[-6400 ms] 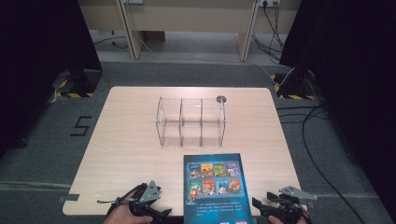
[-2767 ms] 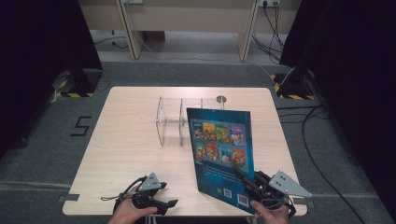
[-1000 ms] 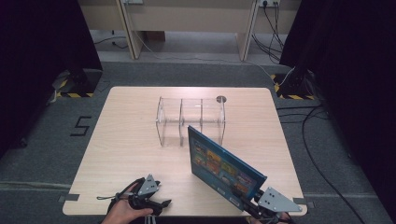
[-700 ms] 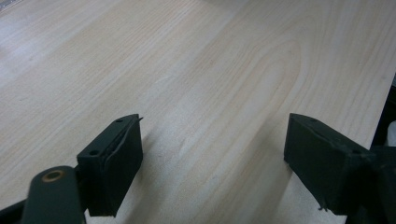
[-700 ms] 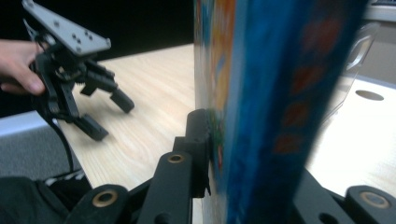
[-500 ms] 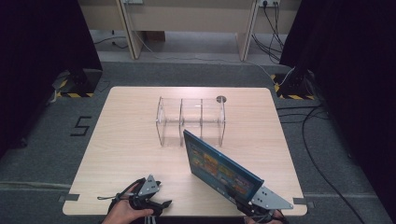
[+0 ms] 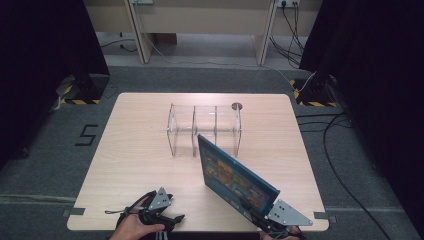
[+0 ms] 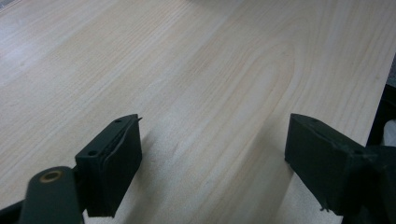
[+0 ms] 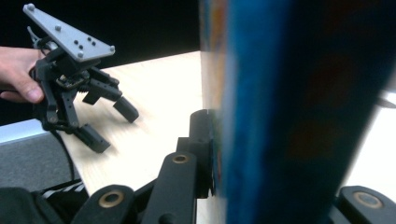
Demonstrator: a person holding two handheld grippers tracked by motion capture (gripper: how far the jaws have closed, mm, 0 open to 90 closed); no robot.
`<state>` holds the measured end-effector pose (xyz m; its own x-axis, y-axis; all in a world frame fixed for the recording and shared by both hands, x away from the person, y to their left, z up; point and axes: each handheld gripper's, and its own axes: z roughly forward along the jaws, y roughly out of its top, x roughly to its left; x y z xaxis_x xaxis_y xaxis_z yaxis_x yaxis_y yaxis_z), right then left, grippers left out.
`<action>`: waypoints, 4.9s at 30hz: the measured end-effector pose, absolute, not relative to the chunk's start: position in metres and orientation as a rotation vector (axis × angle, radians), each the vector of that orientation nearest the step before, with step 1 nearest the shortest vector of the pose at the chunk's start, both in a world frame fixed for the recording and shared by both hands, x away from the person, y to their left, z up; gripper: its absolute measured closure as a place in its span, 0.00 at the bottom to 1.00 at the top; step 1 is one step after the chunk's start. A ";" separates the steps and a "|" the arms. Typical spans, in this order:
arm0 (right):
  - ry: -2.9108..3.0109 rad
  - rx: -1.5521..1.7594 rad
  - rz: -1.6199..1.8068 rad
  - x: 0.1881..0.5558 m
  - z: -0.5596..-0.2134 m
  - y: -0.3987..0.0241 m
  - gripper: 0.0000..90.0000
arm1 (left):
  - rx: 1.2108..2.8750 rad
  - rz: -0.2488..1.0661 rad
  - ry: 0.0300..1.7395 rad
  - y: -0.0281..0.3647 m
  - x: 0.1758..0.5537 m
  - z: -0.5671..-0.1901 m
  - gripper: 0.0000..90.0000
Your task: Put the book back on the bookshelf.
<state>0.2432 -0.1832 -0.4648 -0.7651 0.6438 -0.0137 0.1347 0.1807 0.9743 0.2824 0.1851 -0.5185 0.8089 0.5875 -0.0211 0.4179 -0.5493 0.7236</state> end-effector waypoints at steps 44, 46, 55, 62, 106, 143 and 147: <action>1.679 0.890 1.741 0.263 -0.414 -0.216 0.92 | 2.221 0.284 0.716 0.181 0.284 -0.520 0.18; 1.663 0.895 1.737 0.267 -0.411 -0.216 0.92 | 2.219 0.284 0.716 0.181 0.284 -0.520 0.18; 1.620 0.918 1.713 0.291 -0.403 -0.213 0.92 | 2.222 0.280 0.709 0.180 0.284 -0.521 0.15; 1.589 0.944 1.702 0.306 -0.402 -0.211 0.92 | 2.222 0.281 0.708 0.180 0.284 -0.521 0.15; 1.467 1.024 1.507 0.393 -0.425 -0.128 0.92 | 2.234 0.272 0.683 0.177 0.285 -0.521 0.12; 1.451 1.084 1.436 0.390 -0.476 -0.125 0.89 | 2.242 0.262 0.664 0.176 0.283 -0.521 0.12; 1.472 1.097 1.432 0.389 -0.475 -0.130 0.86 | 2.242 0.262 0.663 0.176 0.283 -0.521 0.12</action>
<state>0.3893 -0.1302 -0.4750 -0.3126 0.9494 0.0297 0.0557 -0.0129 0.9984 0.2827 0.1762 -0.5209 0.8433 0.5370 -0.0194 0.3790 -0.5688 0.7300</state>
